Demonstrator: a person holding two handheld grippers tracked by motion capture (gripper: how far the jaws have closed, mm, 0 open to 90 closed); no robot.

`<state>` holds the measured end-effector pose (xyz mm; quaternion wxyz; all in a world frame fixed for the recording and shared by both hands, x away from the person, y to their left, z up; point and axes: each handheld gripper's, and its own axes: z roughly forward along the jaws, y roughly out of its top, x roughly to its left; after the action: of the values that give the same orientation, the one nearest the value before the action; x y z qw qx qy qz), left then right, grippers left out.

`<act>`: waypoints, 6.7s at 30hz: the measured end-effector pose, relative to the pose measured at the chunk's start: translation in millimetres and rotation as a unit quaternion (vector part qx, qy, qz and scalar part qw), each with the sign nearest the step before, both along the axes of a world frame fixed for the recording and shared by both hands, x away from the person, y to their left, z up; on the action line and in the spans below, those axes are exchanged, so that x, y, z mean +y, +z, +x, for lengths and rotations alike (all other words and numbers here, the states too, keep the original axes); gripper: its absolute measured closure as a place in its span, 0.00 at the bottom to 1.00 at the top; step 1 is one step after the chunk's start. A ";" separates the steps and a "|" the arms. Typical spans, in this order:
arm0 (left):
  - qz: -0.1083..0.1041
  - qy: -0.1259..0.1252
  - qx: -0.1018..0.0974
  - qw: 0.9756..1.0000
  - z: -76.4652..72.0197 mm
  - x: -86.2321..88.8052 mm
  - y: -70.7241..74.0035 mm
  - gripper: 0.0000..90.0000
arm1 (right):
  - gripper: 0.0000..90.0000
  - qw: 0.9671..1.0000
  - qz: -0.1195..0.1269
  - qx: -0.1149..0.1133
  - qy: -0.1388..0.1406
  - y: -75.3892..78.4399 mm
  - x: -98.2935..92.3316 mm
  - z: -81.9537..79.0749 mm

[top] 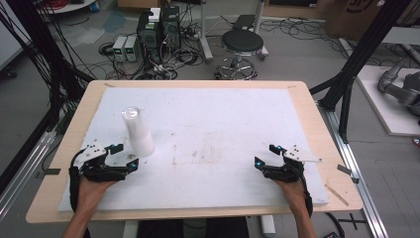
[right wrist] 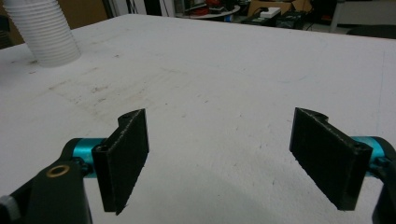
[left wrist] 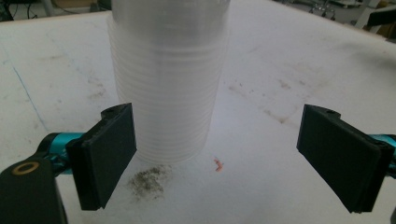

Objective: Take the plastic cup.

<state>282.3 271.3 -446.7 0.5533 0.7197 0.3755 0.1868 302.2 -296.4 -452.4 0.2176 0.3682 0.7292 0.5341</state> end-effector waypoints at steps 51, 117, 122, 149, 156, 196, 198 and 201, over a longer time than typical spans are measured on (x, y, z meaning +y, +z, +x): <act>-0.019 -0.190 -0.028 0.981 93.7 13.8 88.0 0.13 | 0.22 1.000 -0.005 0.003 0.001 0.0 0.8 1.0; 0.042 -0.181 -0.010 0.983 100.6 2.0 83.7 0.39 | 0.22 1.000 -0.009 0.002 0.000 -0.1 1.1 2.1; 0.039 -0.180 -0.016 0.983 99.5 1.2 94.2 0.39 | 0.22 1.000 -0.008 0.007 0.001 -0.1 1.6 1.7; 0.067 -0.182 -0.083 0.978 80.3 -5.3 204.4 0.40 | 0.22 1.000 -0.009 0.004 0.002 0.0 1.6 1.0; 0.063 -0.215 -0.093 0.970 61.3 -25.7 198.6 0.40 | 0.22 1.000 -0.006 0.007 0.001 0.0 1.4 1.2; 0.021 -0.355 -0.070 0.932 21.4 -157.1 86.9 0.40 | 0.22 1.000 -0.006 -0.004 0.007 -0.2 1.2 0.0; 0.016 -0.356 -0.068 0.932 22.5 -156.4 82.9 0.40 | 0.22 1.000 -0.007 -0.004 0.007 -0.2 1.4 0.0; 0.015 -0.357 -0.061 0.932 24.9 -156.1 78.4 0.40 | 0.22 1.000 -0.008 -0.005 0.006 -0.2 1.4 0.0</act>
<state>307.2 115.1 -368.3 0.5947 0.8015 0.0568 0.0260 302.2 -295.0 -452.6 0.2212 0.3593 0.7346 0.5314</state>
